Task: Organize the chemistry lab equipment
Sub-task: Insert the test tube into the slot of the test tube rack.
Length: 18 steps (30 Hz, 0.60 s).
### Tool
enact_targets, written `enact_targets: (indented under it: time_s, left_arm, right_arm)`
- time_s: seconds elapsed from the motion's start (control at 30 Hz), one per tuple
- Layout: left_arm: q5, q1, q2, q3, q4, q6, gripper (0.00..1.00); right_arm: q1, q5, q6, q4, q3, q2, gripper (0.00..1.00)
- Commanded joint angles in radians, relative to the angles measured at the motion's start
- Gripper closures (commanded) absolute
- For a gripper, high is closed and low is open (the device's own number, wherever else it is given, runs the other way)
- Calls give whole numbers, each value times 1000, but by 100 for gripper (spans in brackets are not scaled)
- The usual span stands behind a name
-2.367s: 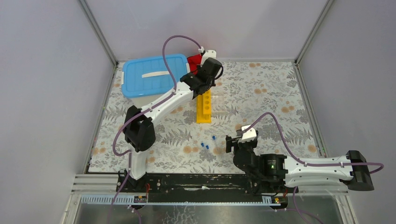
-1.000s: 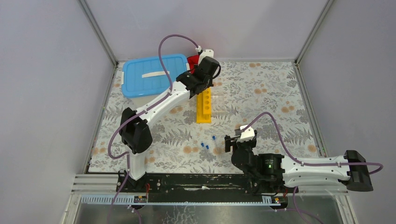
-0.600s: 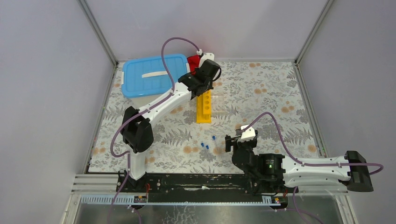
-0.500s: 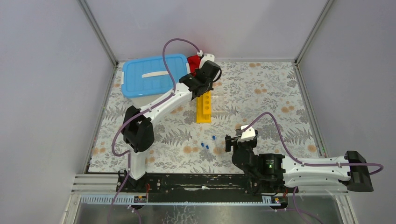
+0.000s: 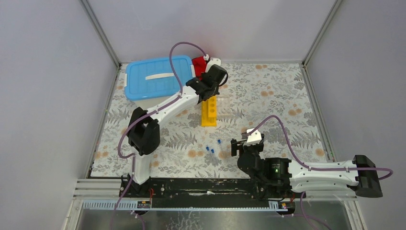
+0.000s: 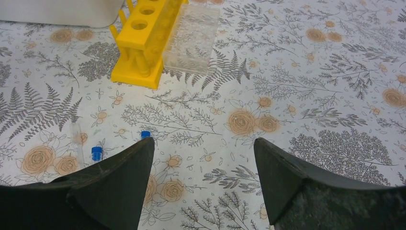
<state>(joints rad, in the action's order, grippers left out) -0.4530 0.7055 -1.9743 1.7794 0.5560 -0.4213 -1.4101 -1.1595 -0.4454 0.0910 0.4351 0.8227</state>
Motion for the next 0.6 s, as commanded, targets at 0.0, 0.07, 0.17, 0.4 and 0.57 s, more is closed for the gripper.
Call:
enact_targets:
  time_s: [0.0,0.07,0.17,0.4,0.57]
  left_arm:
    - [2,-6,-21,-20,-48,-20,95]
    - [3,-6,-26,-20,-48,-22,95]
    - [7,-6,-33,-15,-47,-23,95]
    - [11,-6,-47,-9,-47,-26,94]
    - [11,-6,-54,-9,-48,-28,94]
  right_arm:
    - [10,-19,-23,-40,-4,-9,17]
    - [13,-15,-23,-42,-8,-12,17]
    - [15,-16,-24,-41,-11,-17,17]
    - [19,-9,-23,-45,-17,-22,17]
    - [23,-1,-17,-53,-19,-19,17]
